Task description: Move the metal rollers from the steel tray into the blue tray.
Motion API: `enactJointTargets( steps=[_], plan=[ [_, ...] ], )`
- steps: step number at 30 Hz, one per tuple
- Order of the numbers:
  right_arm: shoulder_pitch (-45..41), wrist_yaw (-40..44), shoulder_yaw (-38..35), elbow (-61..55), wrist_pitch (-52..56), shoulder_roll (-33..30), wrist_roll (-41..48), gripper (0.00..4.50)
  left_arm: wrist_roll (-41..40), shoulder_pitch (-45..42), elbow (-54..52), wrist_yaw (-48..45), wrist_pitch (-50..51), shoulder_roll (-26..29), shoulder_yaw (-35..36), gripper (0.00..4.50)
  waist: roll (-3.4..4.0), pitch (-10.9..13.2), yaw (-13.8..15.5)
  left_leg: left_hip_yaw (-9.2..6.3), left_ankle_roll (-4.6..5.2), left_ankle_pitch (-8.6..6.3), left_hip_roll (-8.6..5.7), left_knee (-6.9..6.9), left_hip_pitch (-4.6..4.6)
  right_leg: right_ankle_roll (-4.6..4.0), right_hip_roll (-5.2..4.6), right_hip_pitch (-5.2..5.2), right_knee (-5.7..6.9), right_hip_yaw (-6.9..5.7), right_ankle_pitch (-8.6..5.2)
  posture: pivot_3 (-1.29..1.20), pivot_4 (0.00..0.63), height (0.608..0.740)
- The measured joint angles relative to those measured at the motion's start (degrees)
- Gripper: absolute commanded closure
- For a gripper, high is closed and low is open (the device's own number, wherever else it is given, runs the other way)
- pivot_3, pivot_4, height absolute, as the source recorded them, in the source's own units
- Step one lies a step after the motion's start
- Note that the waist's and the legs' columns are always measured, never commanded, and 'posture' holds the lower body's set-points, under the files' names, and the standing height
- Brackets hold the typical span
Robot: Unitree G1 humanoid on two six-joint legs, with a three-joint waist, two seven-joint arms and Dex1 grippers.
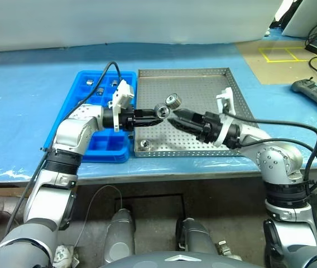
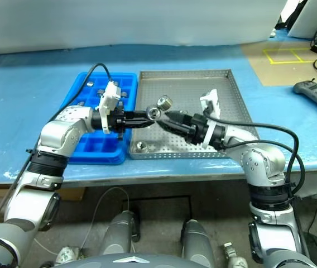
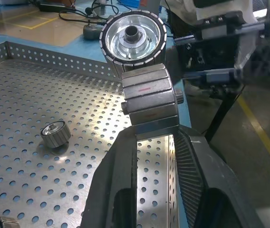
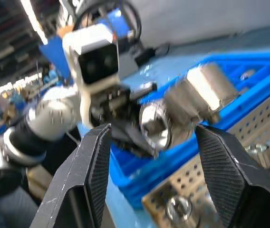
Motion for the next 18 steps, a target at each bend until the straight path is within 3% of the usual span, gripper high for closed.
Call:
enactJointTargets(
  steps=[6, 18],
  plan=[
    [-1.2, -5.4, -5.7, 4.9, 1.7, 1.7, 4.1, 1.61, 0.2, 1.2, -0.2, 1.0, -0.3, -0.1, -0.1, 3.71, 0.00, 0.0, 0.1, 0.03, 0.00, 0.00, -0.02, 0.01, -0.04, 0.00, -0.02, -0.01, -0.02, -0.01, 0.00, -0.10, 0.150, 0.740],
    [-1.3, -9.3, -4.8, 5.3, 1.8, 4.5, 3.7, 1.61, 1.0, 1.9, -0.2, 1.5, -1.8, -0.3, -0.5, 3.71, 0.00, 0.0, 0.1, 0.03, -0.22, 0.14, 0.00, -0.01, -0.03, 0.00, 0.01, -0.02, 0.00, -0.01, 0.00, -0.11, 0.150, 0.740]
  ],
)
